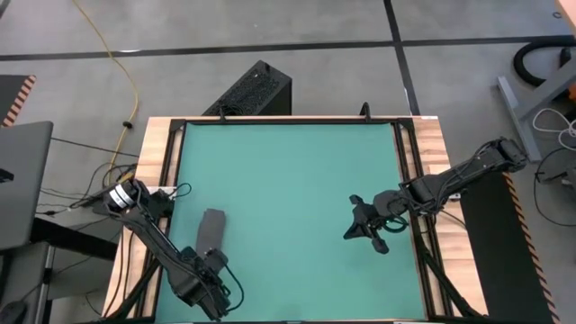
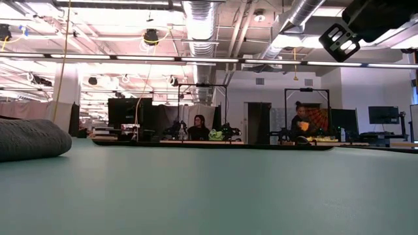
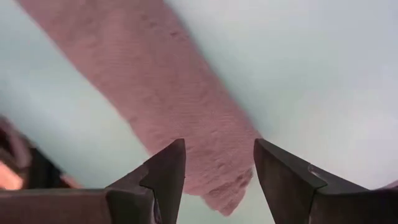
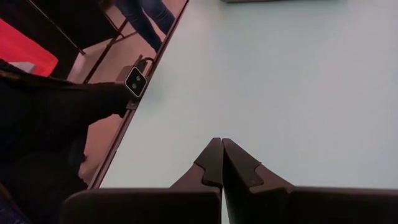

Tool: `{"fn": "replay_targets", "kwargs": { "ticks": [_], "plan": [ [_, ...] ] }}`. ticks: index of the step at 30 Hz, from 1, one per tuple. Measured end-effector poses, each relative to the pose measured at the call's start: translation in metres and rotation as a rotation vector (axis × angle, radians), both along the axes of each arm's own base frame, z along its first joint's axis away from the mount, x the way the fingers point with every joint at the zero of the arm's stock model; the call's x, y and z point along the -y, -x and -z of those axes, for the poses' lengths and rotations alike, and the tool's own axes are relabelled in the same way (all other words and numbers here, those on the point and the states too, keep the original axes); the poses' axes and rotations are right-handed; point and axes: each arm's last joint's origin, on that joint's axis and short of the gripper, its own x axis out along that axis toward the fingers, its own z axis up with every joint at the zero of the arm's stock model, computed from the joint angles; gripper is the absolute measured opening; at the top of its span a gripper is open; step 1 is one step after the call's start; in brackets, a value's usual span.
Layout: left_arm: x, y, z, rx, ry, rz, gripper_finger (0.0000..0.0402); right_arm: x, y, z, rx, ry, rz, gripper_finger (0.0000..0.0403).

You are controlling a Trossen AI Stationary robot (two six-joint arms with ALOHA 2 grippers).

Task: Roll towel
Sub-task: Roll the black towel, then return to Home Position

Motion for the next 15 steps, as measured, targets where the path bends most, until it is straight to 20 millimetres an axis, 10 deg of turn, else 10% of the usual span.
{"fn": "replay_targets", "kwargs": {
  "ticks": [9, 15],
  "plan": [
    [-0.002, 0.002, 0.033, 0.020, 0.054, 0.011, 0.0180, 0.000, 0.000, 0.000, 0.000, 0.000, -0.001, 0.0021],
    [-0.021, -0.013, 0.014, 0.062, -0.085, 0.073, 0.0180, 0.000, 0.000, 0.000, -0.001, 0.002, -0.002, 0.0021]
  ]
}}
